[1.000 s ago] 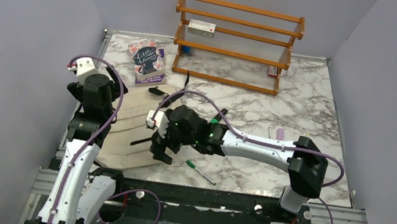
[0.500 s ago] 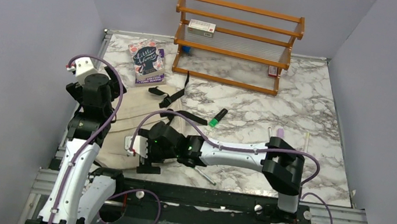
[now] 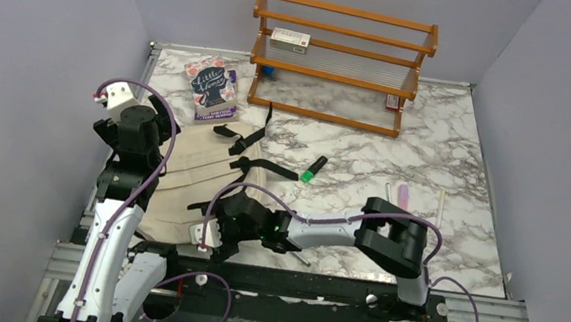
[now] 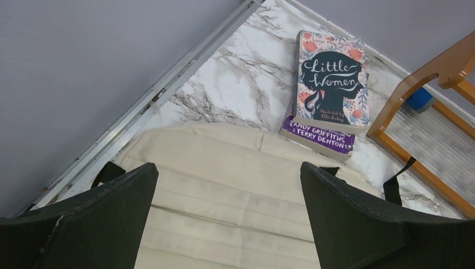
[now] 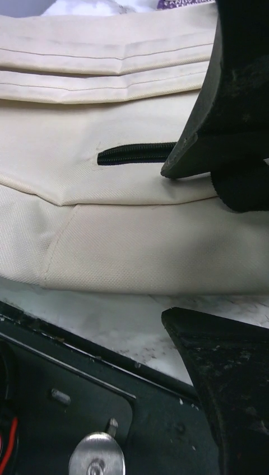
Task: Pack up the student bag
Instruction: Pick up the student bag at the center of the board.
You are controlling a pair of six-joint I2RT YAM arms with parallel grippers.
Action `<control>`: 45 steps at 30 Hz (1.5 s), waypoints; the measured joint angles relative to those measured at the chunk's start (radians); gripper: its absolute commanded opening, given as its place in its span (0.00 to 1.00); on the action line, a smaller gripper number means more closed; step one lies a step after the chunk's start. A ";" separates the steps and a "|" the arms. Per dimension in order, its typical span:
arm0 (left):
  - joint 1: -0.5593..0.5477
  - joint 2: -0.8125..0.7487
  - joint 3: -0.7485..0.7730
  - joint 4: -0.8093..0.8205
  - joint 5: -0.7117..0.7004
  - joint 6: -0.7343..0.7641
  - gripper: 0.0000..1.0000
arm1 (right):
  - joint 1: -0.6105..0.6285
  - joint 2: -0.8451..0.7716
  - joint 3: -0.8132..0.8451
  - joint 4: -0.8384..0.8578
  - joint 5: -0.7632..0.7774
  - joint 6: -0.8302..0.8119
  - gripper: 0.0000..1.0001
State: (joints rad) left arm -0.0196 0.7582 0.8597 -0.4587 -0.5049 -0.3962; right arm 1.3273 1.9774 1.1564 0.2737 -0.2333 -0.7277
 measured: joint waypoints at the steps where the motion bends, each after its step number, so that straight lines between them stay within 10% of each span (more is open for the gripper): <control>1: 0.001 0.000 0.000 0.000 0.000 0.000 0.99 | 0.000 0.012 0.003 0.014 0.001 -0.017 0.90; 12: 0.001 0.006 0.000 0.000 0.002 0.000 0.99 | 0.014 0.121 0.106 0.102 0.122 -0.174 0.85; 26: 0.001 0.012 0.000 0.000 0.007 0.000 0.99 | 0.023 0.163 0.132 0.123 0.249 -0.216 0.03; 33: 0.005 0.020 0.034 -0.037 0.064 -0.015 0.99 | 0.016 0.034 0.050 0.105 0.284 -0.116 0.01; 45: 0.005 0.072 0.575 -0.193 0.251 -0.073 0.99 | -0.135 -0.187 0.026 0.077 0.135 0.214 0.01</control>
State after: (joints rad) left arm -0.0143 0.8303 1.4345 -0.6514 -0.2543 -0.4690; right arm 1.1927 1.7908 1.1824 0.3511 -0.0978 -0.5140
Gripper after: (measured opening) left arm 0.987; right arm 0.054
